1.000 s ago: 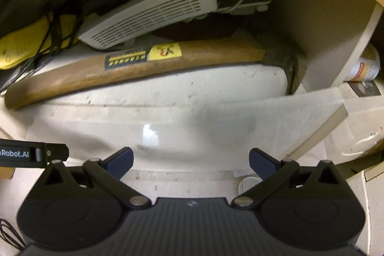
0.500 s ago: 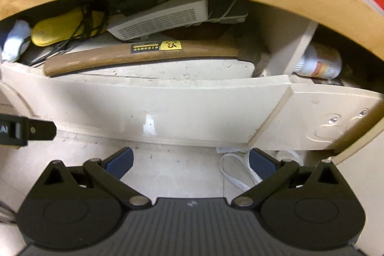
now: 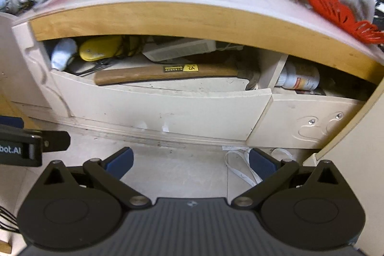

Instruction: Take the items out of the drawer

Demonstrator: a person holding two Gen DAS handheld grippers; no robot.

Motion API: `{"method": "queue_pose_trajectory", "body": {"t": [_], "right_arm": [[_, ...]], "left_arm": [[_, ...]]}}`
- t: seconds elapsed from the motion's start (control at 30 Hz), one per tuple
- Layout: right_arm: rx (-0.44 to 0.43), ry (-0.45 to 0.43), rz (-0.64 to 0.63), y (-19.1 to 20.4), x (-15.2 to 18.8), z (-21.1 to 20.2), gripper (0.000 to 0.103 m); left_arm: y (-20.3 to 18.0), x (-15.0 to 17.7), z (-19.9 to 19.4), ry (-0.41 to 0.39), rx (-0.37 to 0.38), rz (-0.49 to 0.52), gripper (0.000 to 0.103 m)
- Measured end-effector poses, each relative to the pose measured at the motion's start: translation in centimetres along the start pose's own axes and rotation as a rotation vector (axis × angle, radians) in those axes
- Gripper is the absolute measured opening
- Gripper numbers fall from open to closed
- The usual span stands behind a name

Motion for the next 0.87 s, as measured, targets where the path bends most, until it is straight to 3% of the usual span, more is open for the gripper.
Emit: {"method": "queue_pose_trajectory", "body": {"t": [0.4, 0.87], "right_arm": [[0.035, -0.023, 0.032, -0.2, 2.6, -6.2, 0.103], [0.023, -0.069, 0.032, -0.7, 3.6, -9.8, 0.103]], "left_arm": [[0.2, 2.3, -6.1, -0.049, 0.035, 0.005, 0.103], [0.6, 4.3, -7.5, -0.028, 0.065, 0.006, 0.103]]}}
Point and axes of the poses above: each gripper's, at about its wrist camera, not at the fingertips, and z roughly the way its jaws point, y to its left, x to its underside, the point moved 6 cm from there along z, roughly the way its jaws point, and after that the axes turned 7 degrees about -z, right-handed, at the moved point
